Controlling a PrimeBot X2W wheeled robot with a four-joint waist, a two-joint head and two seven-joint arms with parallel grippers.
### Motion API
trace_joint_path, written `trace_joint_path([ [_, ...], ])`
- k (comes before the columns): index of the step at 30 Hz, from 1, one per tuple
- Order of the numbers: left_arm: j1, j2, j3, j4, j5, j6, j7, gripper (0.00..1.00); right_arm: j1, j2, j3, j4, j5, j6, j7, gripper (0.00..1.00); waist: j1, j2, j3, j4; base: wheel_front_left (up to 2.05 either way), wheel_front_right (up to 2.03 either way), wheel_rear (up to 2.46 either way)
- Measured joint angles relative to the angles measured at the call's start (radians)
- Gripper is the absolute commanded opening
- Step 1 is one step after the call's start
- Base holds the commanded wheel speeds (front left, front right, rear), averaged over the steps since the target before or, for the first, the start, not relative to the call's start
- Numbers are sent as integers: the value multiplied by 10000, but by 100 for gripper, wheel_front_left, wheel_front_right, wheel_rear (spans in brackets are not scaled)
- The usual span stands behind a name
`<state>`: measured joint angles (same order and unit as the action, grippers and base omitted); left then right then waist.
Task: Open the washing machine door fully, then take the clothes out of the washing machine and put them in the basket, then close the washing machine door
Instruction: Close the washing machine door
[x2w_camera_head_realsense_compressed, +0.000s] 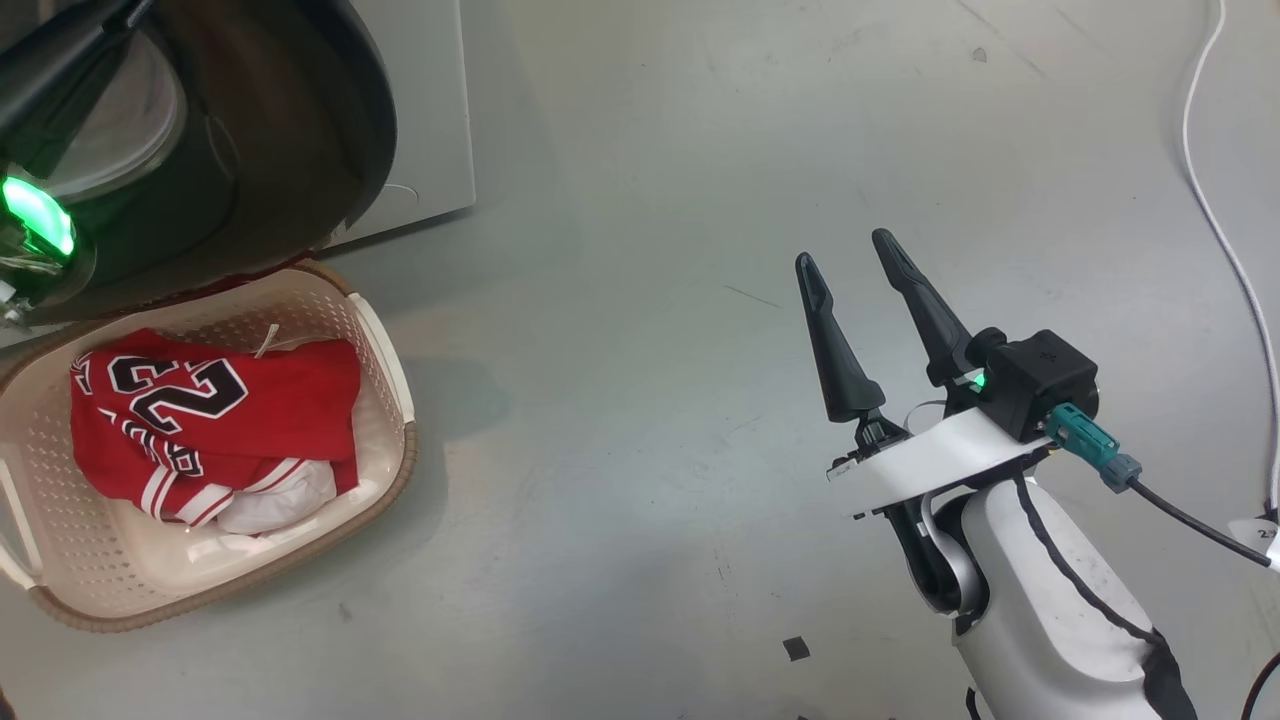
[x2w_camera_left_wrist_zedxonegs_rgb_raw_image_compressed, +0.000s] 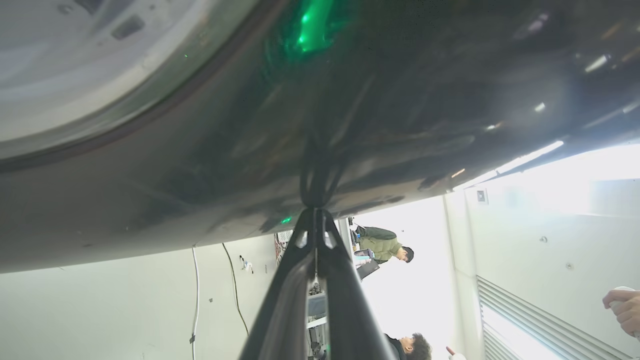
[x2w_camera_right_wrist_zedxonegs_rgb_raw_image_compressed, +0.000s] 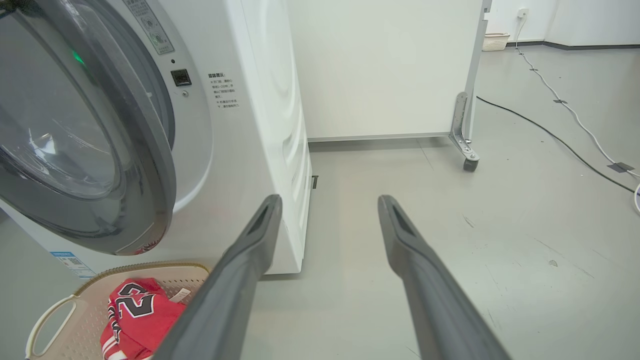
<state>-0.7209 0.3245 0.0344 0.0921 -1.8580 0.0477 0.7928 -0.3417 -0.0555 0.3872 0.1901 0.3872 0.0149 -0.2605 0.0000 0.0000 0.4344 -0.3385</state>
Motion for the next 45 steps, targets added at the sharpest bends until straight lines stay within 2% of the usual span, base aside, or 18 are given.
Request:
trace_joint_path([
  [15,-964,-301,-479,1133,648,-15,-370,0,-48,6,-194,-13,-6,-105,0,100,0,0,79,160,0,0,0],
  [23,-1085,-372,-508,1578,658,-328,-359,0,-58,13,-311,-6,-42,-178,0,100,0,0,0,460,0,0,0],
  [34,-1045,-844,-347,1891,443,-871,-330,0,-48,10,-775,67,-334,-194,0,100,0,0,-104,1137,0,0,0],
  [35,-998,-859,-330,1893,324,-911,-330,6,-45,10,-815,75,-368,-194,0,100,0,0,-120,1219,0,0,0],
  [36,-915,-876,-314,1896,249,-1022,-330,33,-39,12,-857,84,-397,-194,0,100,0,0,-138,1303,0,0,0],
  [37,-806,-897,-297,1893,215,-1097,-326,50,-33,10,-890,94,-414,-194,0,100,0,0,-158,1387,0,0,0],
  [38,-674,-930,-267,1889,155,-1164,-326,85,-31,8,-917,109,-456,-192,0,100,0,0,-179,1471,0,0,0],
  [39,-516,-955,-244,1873,144,-1235,-326,100,-27,8,-943,121,-476,-190,0,100,0,0,-203,1558,0,0,0],
  [45,631,-989,-10,1615,263,-1567,-472,100,32,8,-1055,188,-673,-173,0,100,0,0,-382,2051,0,0,0],
])
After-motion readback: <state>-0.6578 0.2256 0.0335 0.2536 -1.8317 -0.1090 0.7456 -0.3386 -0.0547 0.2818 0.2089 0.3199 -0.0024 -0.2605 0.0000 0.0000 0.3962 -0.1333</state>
